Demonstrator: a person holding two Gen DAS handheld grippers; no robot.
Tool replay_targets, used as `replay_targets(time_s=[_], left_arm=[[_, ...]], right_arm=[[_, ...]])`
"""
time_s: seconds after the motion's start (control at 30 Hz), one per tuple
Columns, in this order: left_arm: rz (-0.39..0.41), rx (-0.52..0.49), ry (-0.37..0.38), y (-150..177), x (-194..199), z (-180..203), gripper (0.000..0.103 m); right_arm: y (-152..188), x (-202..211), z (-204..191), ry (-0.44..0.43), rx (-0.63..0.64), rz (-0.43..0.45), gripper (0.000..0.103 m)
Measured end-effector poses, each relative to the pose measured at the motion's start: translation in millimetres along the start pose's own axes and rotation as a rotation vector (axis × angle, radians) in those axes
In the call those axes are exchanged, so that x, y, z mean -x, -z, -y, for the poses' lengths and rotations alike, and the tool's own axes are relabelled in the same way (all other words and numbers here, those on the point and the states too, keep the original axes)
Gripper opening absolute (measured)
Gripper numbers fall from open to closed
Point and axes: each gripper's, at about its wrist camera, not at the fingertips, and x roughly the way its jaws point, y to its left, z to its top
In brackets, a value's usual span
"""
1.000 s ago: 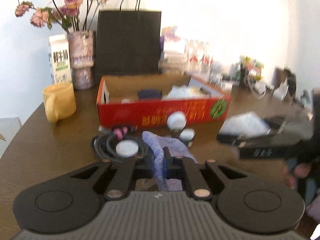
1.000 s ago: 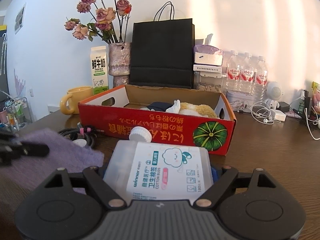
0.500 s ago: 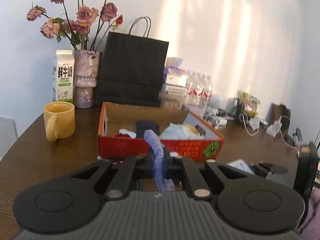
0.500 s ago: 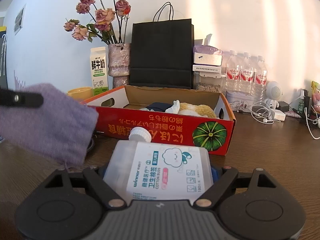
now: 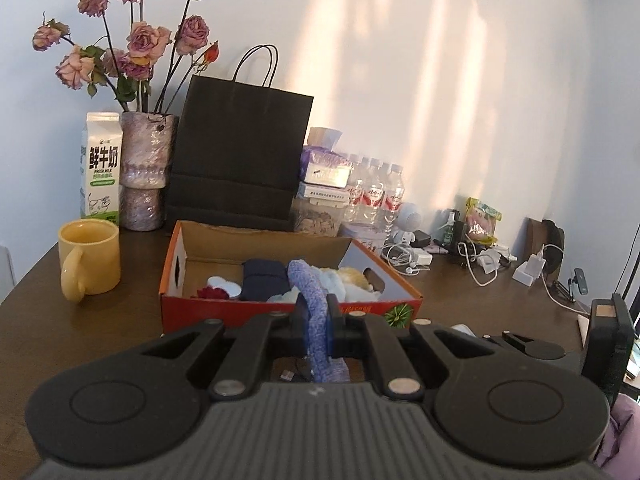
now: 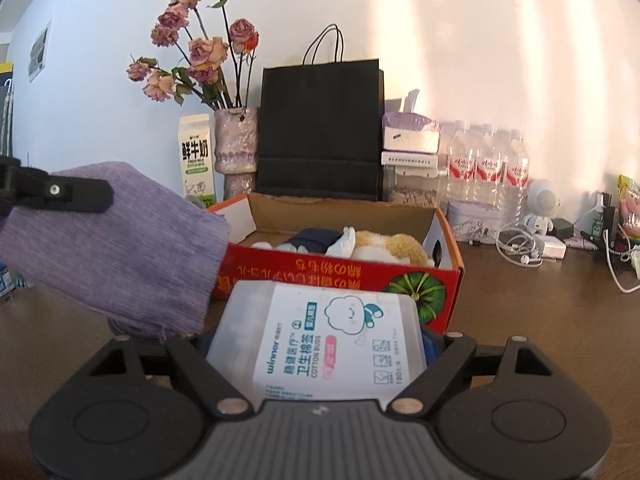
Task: Organize objects
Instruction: 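Carry the purple cloth and white container up over the red box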
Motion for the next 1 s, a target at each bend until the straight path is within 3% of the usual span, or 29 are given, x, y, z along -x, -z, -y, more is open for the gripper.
replay_targets(time_s=[0.5,1.0], left_arm=[[0.054,0.011,0.061,-29.3,-37.4,6.4,0.008],[0.091,0.066,0.043,-64.3,-113.0,-20.3,0.008]], right_arm=[[-50.0,-21.8,2.4,0.023,0.016,0.065,0.084],[-102.7,-97.5,2.0,0.045,-0.013,0.111,0.084]])
